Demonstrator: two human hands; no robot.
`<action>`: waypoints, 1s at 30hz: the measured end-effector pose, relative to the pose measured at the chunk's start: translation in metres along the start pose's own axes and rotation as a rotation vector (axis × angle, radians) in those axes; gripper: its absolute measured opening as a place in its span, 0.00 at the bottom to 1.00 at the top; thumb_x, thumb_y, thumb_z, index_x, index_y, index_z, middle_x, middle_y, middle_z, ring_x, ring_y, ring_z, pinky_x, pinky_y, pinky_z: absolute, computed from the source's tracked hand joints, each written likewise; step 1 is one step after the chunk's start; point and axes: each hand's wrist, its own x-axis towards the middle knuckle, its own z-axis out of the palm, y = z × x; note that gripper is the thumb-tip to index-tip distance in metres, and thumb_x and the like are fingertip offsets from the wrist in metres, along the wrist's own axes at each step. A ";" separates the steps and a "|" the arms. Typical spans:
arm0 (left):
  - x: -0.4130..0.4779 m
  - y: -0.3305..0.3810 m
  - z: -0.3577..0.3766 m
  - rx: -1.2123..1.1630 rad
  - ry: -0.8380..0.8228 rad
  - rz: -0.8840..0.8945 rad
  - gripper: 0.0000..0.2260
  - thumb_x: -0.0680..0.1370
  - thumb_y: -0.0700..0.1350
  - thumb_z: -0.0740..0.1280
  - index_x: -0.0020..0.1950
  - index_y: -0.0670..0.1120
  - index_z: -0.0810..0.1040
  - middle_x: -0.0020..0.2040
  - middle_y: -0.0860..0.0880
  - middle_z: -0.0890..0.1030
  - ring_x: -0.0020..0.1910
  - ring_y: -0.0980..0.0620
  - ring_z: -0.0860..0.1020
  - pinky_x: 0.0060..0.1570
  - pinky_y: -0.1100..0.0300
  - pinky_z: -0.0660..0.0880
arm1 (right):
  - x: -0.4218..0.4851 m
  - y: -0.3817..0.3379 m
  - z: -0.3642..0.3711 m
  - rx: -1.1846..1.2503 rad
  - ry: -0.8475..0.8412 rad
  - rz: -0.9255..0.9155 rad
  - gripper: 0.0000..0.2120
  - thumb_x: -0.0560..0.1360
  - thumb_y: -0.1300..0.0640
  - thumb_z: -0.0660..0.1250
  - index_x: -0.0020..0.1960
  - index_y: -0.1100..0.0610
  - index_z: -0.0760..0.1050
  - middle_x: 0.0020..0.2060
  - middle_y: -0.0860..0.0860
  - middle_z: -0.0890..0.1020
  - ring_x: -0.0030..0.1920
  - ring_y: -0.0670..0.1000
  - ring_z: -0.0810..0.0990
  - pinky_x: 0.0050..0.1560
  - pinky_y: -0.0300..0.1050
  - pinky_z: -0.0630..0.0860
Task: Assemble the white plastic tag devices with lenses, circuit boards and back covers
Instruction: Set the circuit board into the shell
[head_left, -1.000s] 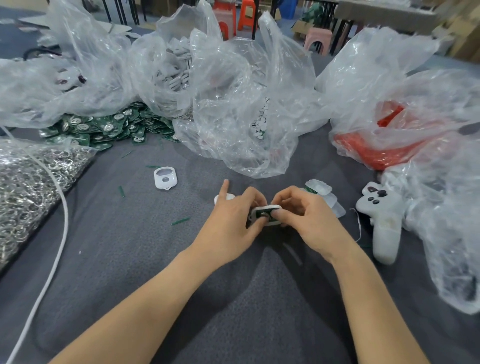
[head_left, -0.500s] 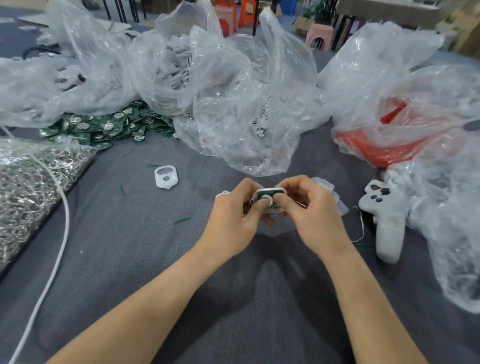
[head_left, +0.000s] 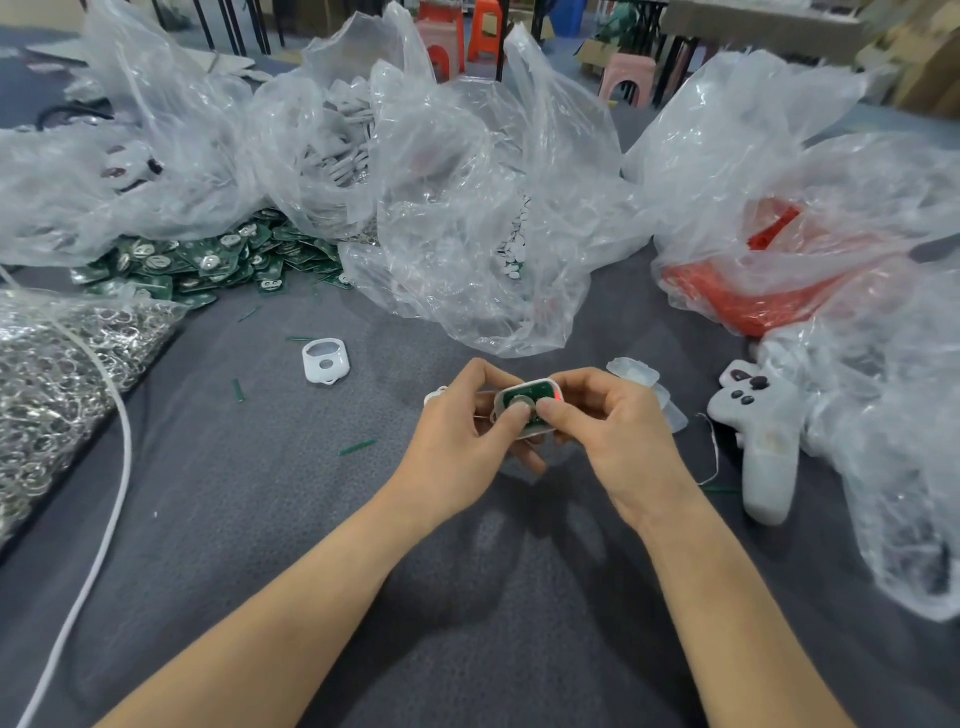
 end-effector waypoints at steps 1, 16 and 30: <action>0.001 0.001 -0.001 -0.007 -0.006 -0.009 0.02 0.80 0.35 0.63 0.50 0.41 0.72 0.41 0.41 0.84 0.34 0.41 0.83 0.37 0.50 0.81 | 0.000 0.000 0.000 0.003 -0.004 0.002 0.08 0.72 0.67 0.71 0.45 0.56 0.81 0.38 0.50 0.85 0.38 0.44 0.83 0.36 0.33 0.75; 0.034 -0.001 -0.079 0.519 0.550 0.237 0.09 0.77 0.38 0.64 0.56 0.46 0.77 0.54 0.54 0.78 0.54 0.56 0.75 0.56 0.66 0.68 | 0.003 0.009 0.002 -0.289 -0.009 0.049 0.10 0.74 0.63 0.70 0.44 0.48 0.82 0.36 0.42 0.85 0.34 0.37 0.80 0.33 0.28 0.72; 0.169 0.030 -0.203 1.261 0.182 0.197 0.19 0.77 0.35 0.59 0.68 0.40 0.69 0.66 0.40 0.70 0.59 0.40 0.74 0.56 0.52 0.69 | 0.009 0.029 0.035 -0.706 0.110 -0.399 0.15 0.68 0.74 0.72 0.48 0.58 0.84 0.40 0.51 0.80 0.40 0.54 0.78 0.47 0.31 0.68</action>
